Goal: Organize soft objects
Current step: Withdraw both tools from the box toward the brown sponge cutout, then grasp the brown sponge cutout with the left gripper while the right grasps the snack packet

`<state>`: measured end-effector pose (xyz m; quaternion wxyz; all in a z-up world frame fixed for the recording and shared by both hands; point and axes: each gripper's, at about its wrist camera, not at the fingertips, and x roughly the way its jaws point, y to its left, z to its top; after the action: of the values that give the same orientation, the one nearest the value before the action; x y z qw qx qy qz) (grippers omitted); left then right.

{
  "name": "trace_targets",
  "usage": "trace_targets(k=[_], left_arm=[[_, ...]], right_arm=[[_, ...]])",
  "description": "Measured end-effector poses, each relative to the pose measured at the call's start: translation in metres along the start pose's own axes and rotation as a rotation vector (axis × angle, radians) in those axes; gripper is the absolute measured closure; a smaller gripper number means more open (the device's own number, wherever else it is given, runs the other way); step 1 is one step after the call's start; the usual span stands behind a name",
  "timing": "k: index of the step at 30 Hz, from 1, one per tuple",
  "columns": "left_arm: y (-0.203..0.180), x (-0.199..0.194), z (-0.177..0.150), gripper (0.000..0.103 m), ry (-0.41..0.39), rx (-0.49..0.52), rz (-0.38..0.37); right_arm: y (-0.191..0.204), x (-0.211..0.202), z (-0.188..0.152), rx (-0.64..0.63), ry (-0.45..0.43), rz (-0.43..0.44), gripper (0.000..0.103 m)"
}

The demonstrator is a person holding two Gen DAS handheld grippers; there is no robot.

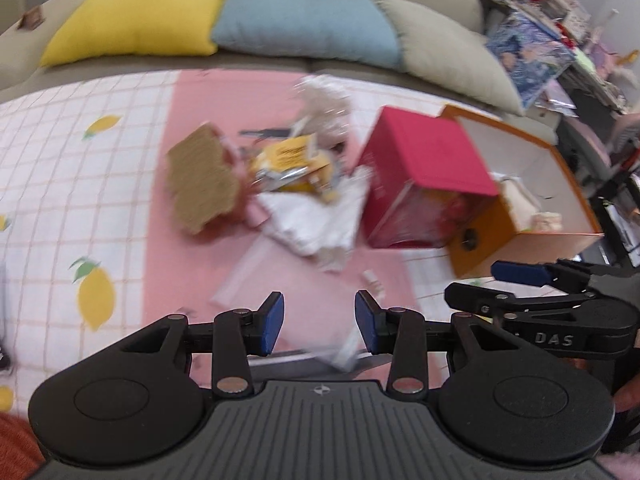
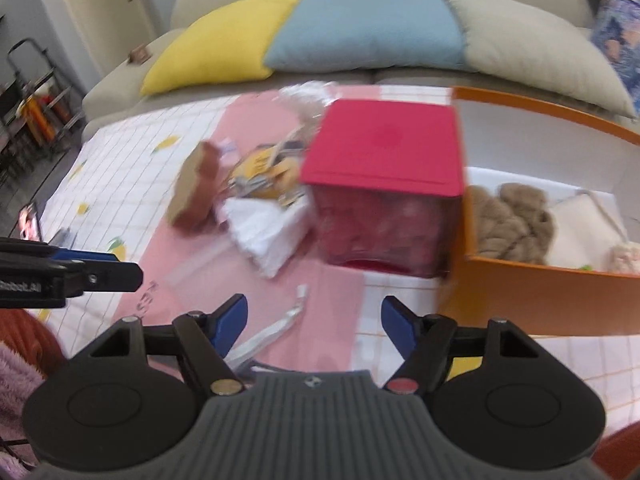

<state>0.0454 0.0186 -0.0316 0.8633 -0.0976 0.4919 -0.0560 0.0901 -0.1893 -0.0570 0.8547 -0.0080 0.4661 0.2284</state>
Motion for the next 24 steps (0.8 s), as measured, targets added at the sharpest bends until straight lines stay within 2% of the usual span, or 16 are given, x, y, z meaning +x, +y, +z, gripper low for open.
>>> trace_targets(k=[4, 8, 14, 19, 24], left_arm=[[0.020, -0.001, -0.005, 0.056, -0.004, -0.032, 0.019], [0.036, -0.001, 0.006, 0.042, -0.043, -0.071, 0.024], [0.053, 0.006, 0.036, 0.036, -0.078, -0.065, 0.057], [0.062, 0.029, 0.063, 0.034, -0.063, -0.047, 0.081], [0.072, 0.064, 0.081, 0.030, -0.011, -0.091, 0.088]], right_arm=[[0.021, 0.013, 0.006, -0.057, 0.018, 0.008, 0.028], [0.045, 0.021, 0.018, -0.131, 0.004, 0.034, 0.029], [0.078, 0.036, 0.048, -0.355, -0.052, 0.031, 0.033], [0.078, 0.063, 0.081, -0.490, -0.041, -0.027, 0.041], [0.065, 0.084, 0.108, -0.567, -0.021, -0.061, 0.041]])
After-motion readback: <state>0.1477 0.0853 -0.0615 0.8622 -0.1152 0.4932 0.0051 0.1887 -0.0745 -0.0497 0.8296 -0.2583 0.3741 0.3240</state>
